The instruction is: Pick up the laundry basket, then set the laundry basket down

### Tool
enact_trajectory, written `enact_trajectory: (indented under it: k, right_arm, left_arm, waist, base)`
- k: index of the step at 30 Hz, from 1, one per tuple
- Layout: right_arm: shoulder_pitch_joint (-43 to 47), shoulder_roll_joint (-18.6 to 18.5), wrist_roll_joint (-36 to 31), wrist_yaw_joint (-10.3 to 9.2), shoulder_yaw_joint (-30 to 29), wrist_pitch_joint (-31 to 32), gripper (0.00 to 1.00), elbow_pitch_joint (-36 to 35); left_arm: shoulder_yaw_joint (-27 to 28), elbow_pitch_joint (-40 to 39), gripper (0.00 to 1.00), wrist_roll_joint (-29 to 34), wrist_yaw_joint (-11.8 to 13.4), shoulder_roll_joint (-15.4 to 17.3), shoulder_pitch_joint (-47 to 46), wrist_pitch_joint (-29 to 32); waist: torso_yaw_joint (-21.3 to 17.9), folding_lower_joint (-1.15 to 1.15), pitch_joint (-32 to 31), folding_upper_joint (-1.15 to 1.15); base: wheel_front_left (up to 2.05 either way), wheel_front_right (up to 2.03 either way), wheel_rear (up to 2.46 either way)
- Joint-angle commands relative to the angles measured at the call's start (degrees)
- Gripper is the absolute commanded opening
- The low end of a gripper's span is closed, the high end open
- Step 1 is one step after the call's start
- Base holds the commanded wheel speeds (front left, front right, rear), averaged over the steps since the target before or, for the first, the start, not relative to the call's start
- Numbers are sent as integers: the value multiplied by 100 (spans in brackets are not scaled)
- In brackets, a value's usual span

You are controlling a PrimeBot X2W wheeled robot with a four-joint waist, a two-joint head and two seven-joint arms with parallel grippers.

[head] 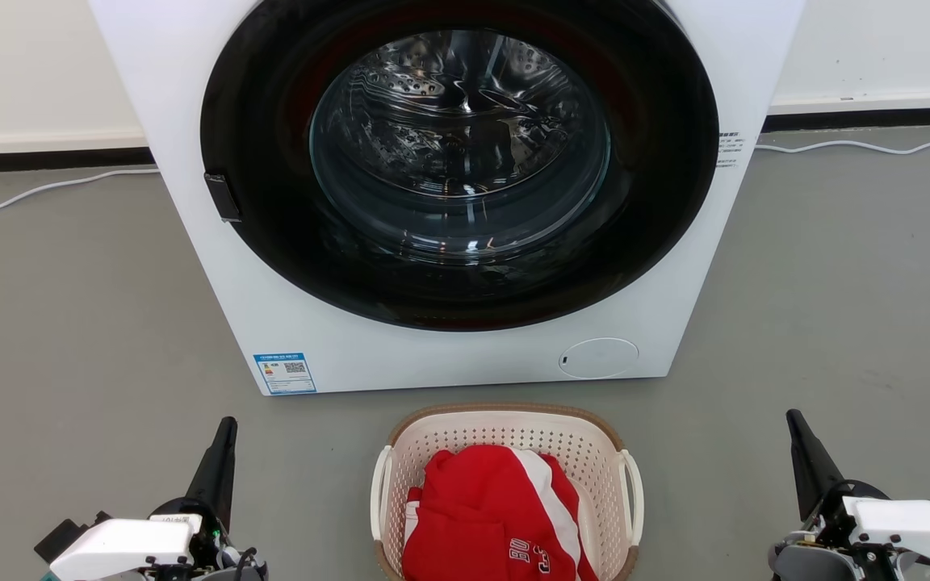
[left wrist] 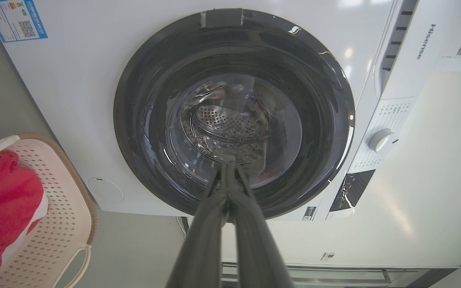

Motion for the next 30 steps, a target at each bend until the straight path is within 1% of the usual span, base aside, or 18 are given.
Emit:
enact_trajectory:
  k: [1, 30]
  right_arm:
    - [-343, -18, 39, 42, 100, 43, 0, -166]
    - [-343, -18, 39, 42, 100, 43, 0, -166]
  left_arm:
    - [166, -165, 0, 7, -36, 69, -319, 36]
    - [166, -165, 0, 6, -36, 69, -319, 36]
  waist:
    - [0, 0, 0, 0]
    - [0, 0, 0, 0]
  base:
    - [0, 0, 0]
    - [0, 0, 0]
